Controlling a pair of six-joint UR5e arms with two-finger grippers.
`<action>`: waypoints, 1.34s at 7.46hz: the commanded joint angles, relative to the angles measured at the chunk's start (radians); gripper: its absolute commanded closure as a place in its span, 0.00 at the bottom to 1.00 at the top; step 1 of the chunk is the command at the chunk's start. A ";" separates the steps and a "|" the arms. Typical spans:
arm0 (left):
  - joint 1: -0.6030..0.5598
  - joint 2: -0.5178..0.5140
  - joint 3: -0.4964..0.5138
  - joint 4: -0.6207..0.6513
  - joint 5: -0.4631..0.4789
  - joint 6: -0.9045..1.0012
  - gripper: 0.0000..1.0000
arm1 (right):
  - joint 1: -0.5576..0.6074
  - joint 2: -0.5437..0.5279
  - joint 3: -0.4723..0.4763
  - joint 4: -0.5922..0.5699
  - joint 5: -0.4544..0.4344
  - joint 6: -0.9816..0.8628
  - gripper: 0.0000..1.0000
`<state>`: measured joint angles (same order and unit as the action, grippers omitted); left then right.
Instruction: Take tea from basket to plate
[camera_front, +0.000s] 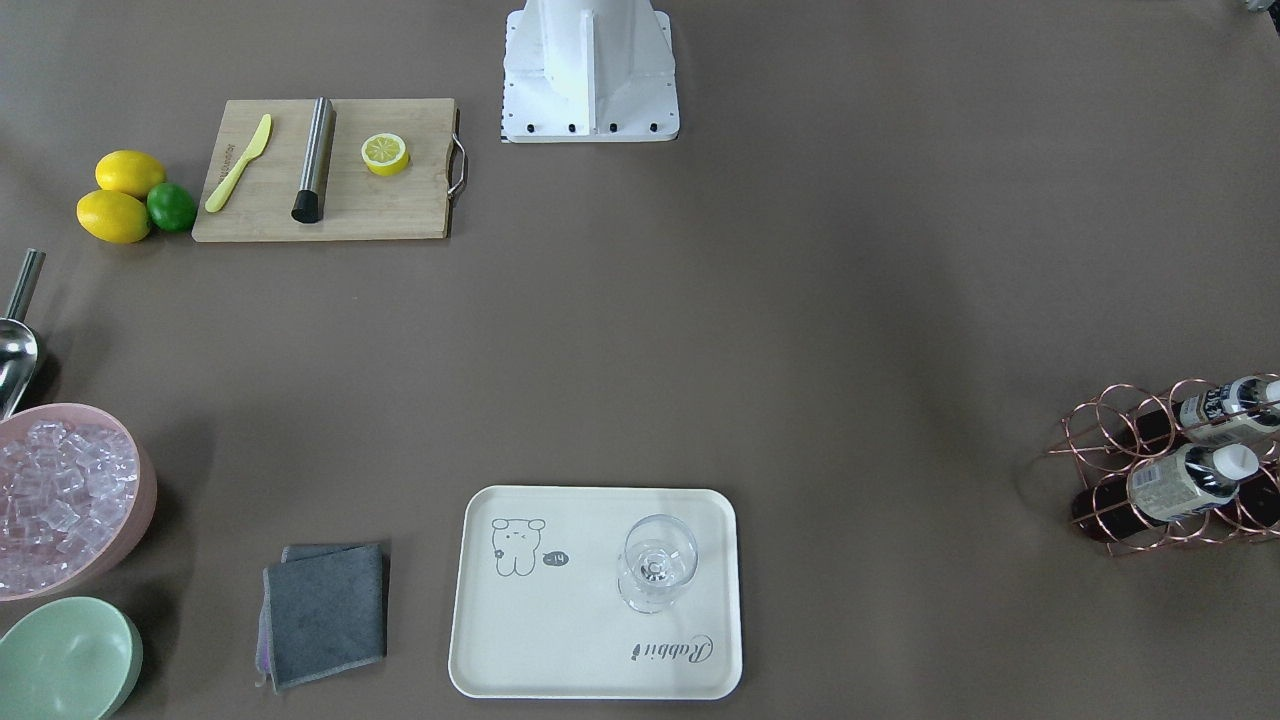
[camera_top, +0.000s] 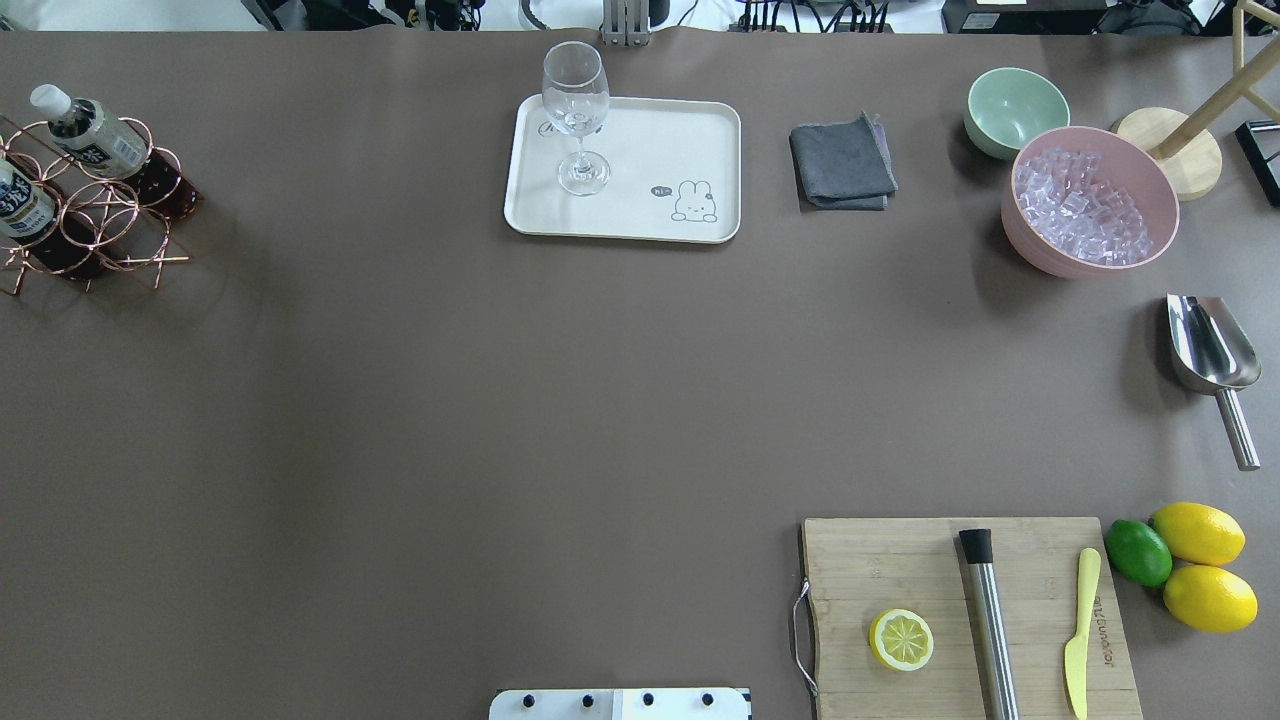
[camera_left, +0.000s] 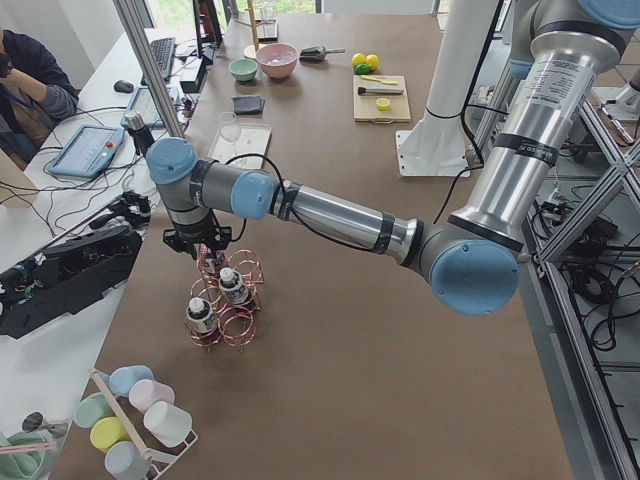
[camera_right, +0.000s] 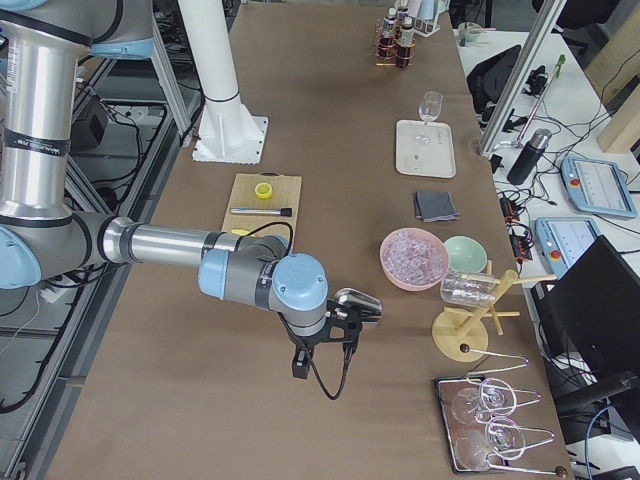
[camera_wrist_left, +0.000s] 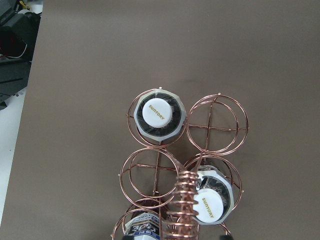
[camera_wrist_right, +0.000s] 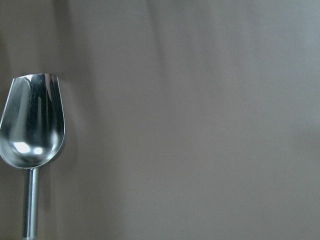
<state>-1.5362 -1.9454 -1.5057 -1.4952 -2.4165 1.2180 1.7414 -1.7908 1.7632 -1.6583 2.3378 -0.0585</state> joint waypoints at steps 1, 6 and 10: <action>0.001 -0.007 -0.017 0.041 -0.003 0.000 1.00 | 0.003 0.001 -0.002 0.000 -0.002 0.002 0.00; 0.001 -0.110 -0.324 0.378 0.002 -0.082 1.00 | 0.007 -0.001 -0.002 -0.002 -0.003 0.000 0.00; 0.175 -0.236 -0.433 0.379 0.010 -0.311 1.00 | 0.023 -0.006 0.004 -0.002 -0.002 0.008 0.00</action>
<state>-1.4434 -2.1176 -1.9116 -1.1187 -2.4111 0.9895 1.7617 -1.7955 1.7617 -1.6592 2.3348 -0.0568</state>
